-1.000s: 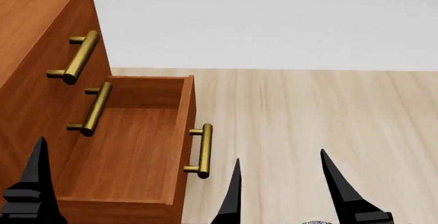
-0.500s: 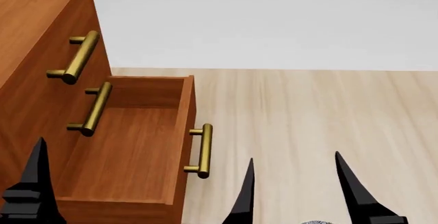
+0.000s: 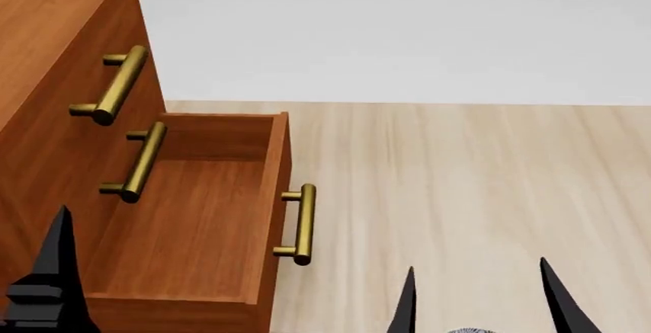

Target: Put the wine bottle in the bottom drawer of the cabinet.

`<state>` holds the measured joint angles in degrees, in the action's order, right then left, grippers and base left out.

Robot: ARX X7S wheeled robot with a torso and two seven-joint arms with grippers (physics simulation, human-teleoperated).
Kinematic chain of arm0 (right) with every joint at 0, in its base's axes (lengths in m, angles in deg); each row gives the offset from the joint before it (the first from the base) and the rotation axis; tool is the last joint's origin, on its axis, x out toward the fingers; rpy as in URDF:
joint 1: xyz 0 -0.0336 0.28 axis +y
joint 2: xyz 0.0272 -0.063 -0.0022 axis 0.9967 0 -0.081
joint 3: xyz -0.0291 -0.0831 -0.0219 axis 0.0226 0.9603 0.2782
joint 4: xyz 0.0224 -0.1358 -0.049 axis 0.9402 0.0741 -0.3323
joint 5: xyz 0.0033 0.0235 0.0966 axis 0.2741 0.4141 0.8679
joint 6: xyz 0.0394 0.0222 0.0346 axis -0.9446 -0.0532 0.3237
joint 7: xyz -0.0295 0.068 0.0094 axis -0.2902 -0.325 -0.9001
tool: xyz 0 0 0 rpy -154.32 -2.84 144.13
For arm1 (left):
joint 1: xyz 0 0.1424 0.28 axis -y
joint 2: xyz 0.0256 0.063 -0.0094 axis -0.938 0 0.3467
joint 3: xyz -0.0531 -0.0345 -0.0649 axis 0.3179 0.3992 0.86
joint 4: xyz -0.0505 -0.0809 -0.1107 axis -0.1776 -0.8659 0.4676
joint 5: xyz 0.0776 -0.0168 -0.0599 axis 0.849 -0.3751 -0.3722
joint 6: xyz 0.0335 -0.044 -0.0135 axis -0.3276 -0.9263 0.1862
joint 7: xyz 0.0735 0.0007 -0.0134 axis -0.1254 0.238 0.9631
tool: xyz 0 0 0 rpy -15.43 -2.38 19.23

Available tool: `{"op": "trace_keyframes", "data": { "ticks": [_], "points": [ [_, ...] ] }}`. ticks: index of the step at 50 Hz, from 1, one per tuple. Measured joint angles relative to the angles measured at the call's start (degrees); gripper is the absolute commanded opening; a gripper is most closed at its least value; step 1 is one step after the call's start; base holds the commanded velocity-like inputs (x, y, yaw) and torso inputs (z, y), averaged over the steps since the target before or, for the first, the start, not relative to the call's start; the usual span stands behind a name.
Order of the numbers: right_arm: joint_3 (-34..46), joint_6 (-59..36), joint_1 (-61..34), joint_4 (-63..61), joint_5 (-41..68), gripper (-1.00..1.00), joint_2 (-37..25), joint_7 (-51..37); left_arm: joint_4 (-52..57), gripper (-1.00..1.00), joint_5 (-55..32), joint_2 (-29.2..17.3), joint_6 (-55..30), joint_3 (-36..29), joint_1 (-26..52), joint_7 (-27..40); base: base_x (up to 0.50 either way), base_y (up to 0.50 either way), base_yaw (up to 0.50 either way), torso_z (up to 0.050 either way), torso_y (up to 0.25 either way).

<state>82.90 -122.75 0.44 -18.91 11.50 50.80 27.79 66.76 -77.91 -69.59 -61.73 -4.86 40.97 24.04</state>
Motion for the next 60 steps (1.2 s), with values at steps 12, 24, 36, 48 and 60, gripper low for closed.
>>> {"op": "trace_keyframes", "data": {
  "ticks": [12, 24, 36, 48, 60],
  "points": [
    [-1.3, 2.9, 4.7, -0.3, 0.6, 1.0, -2.7, -2.5, -0.4, 1.0, 0.8, 0.1, 0.4, -0.4, -0.4, -0.3, 0.0, 0.0, 0.0, 0.0, 0.0],
    [-4.4, 7.0, 10.6, -0.2, 2.3, 1.0, -5.3, -5.7, -0.9, 1.0, 1.2, 0.1, 0.7, -0.6, -0.7, -0.5, 0.0, 0.0, 0.0, 0.0, 0.0],
    [-7.4, 12.3, 15.2, 2.2, 3.7, 1.0, -5.8, -7.5, -0.9, 1.0, 1.2, -0.2, 1.1, -0.4, -0.9, -0.3, 0.0, 0.0, 0.0, 0.0, 0.0],
    [-10.9, 15.3, 18.5, 3.2, 4.7, 1.0, -5.5, -9.1, -0.9, 1.0, 1.3, -0.4, 1.4, -0.4, -1.1, -0.2, 0.0, 0.0, 0.0, 0.0, 0.0],
    [-14.7, 15.6, 20.4, 3.5, 6.0, 1.0, -4.7, -11.5, -1.2, 1.0, 1.4, -0.4, 1.7, -0.6, -1.0, -0.2, 0.0, 0.0, 0.0, 0.0, 0.0]
  ]
}}
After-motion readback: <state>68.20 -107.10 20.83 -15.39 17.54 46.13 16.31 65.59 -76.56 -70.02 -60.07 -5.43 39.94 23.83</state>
